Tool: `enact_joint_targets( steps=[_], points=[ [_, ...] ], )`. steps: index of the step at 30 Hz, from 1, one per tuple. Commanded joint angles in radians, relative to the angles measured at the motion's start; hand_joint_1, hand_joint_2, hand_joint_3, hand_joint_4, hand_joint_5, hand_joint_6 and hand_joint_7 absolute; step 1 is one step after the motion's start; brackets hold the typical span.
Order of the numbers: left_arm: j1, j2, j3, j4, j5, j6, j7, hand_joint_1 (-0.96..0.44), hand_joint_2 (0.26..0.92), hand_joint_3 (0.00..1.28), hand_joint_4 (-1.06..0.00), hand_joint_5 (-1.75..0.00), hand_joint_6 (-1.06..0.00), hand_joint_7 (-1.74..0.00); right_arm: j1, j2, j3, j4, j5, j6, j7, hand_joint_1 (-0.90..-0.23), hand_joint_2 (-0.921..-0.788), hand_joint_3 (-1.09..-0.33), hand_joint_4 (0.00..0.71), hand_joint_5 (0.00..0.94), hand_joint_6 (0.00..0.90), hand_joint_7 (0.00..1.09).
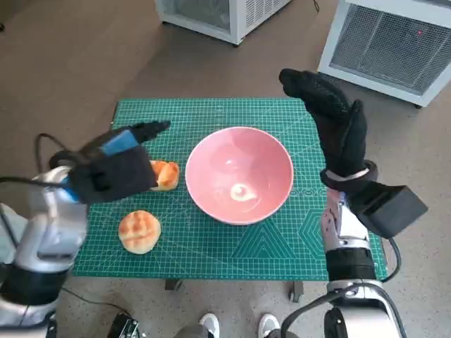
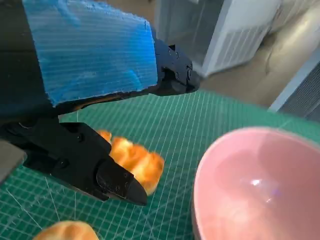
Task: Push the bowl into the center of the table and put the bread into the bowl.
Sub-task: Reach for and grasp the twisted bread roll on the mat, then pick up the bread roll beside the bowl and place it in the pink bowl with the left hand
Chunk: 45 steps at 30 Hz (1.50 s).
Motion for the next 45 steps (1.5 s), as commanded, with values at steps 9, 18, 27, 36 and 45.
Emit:
enact_joint_targets(
  steps=[9,18,27,36,45],
  points=[
    [-0.158,-0.097,-0.156,0.409,0.132,-0.061,0.052,-0.02,0.747,0.01,-0.16,-0.01,-0.33,-0.01,0.007,0.006,0.002,0.011,-0.001,0.021,-0.008,-0.691,-0.921,-0.772,0.220,0.000,0.065,0.48],
    [-0.221,-0.151,-0.208,0.668,0.190,-0.140,0.162,0.02,0.763,0.01,-0.32,-0.03,-0.46,-0.03,0.013,-0.001,-0.001,-0.004,0.003,0.031,-0.005,-0.682,-0.921,-0.774,0.219,0.000,0.062,0.49],
    [-0.264,-0.179,-0.243,0.838,0.238,-0.197,0.265,0.08,0.864,0.09,-0.73,-1.10,-0.71,-0.66,0.028,-0.002,-0.001,-0.033,0.001,0.036,-0.011,-0.681,-0.921,-0.771,0.221,0.001,0.061,0.49],
    [-0.240,-0.125,-0.213,0.711,0.242,-0.238,0.302,0.00,0.870,0.10,-0.71,-1.26,-0.75,-0.92,0.039,-0.002,0.000,-0.054,0.002,0.045,-0.013,-0.684,-0.921,-0.770,0.222,0.001,0.061,0.49],
    [-0.086,-0.056,-0.034,0.227,0.166,-0.234,0.317,0.00,0.885,0.07,-0.74,-1.25,-0.75,-0.89,0.040,-0.005,-0.003,-0.053,0.009,0.047,-0.007,-0.687,-0.921,-0.769,0.222,0.001,0.060,0.49]
  ],
)
